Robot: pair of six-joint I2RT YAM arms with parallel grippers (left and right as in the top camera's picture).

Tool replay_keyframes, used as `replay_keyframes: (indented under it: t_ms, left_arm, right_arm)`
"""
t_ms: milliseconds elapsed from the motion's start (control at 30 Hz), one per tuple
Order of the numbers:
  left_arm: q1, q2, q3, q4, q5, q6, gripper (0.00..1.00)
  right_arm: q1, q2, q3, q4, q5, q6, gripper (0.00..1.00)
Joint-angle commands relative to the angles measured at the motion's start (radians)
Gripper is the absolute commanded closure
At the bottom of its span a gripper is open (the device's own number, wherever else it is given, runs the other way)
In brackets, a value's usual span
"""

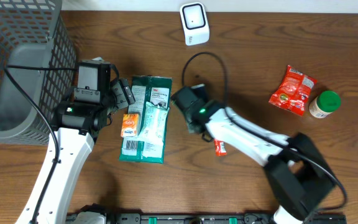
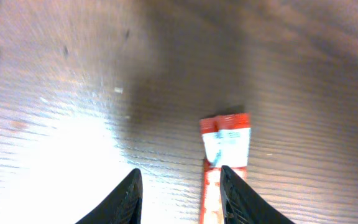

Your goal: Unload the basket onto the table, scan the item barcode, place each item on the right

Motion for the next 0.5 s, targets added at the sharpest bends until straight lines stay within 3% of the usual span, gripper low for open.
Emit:
replay_keyframes:
  t_ms: [0,100,200,467]
  left_arm:
    - [0.004,0.004,0.004,0.0,-0.01,0.009,0.16]
    - [0.004,0.004,0.004,0.0,-0.01,0.009,0.16]
    - [0.004,0.004,0.004,0.0,-0.01,0.009,0.16]
    - [0.004,0.004,0.004,0.0,-0.01,0.009,0.16]
  right_arm:
    - [-0.095,-0.09,0.027,-0.068,-0.171,0.011,0.7]
    - [-0.158,-0.089,0.023,-0.127,-0.23,0.011,0.89]
    - [-0.219,-0.089,0.007,-0.189,-0.27,0.011,0.99]
    - [-0.255,-0.089,-0.01,-0.303,-0.269,0.012,0.99]
